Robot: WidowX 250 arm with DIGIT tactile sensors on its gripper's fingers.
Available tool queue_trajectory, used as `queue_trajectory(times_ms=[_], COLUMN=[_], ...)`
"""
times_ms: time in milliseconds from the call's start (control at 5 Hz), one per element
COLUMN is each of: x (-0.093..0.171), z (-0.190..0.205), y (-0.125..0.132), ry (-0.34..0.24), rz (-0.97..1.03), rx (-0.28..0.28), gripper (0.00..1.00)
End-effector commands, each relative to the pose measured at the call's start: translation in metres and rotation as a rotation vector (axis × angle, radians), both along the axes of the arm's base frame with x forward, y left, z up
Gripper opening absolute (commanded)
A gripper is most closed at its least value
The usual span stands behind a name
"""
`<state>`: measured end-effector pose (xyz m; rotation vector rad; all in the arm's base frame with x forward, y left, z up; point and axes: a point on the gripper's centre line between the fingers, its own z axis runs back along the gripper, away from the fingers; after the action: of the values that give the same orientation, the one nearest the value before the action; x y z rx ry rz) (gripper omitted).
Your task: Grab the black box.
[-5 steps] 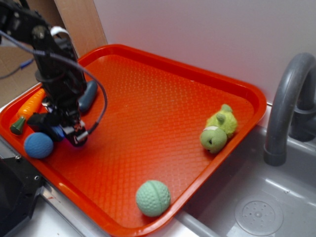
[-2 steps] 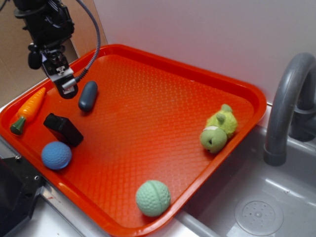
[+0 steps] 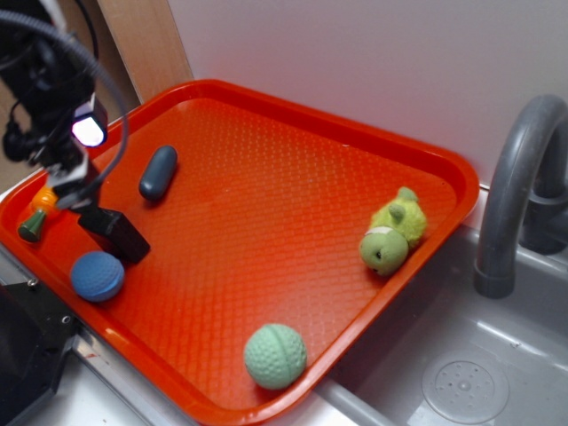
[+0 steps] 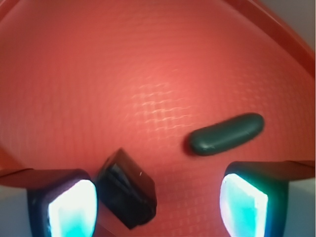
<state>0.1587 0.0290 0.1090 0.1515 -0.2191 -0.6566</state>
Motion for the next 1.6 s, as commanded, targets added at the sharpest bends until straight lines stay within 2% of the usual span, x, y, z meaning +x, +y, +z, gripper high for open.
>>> queue_trajectory(times_ms=[0, 200, 400, 800, 1000, 1400], x=[-0.010, -0.009, 0.000, 0.021, 0.032, 0.034], z=[-0.023, -0.040, -0.057, -0.075, -0.070, -0.030], y=[0.000, -0.006, -0.016, -0.021, -0.014, -0.011], ry=[0.100, 0.164, 0.189, 0.222, 0.233, 0.167], rz=[-0.297, -0.331, -0.348, -0.330, -0.287, -0.266], rx=[0.115, 0.119, 0.155, 0.185, 0.169, 0.125], gripper=[1.00, 1.00, 1.00, 1.00, 0.00, 0.00])
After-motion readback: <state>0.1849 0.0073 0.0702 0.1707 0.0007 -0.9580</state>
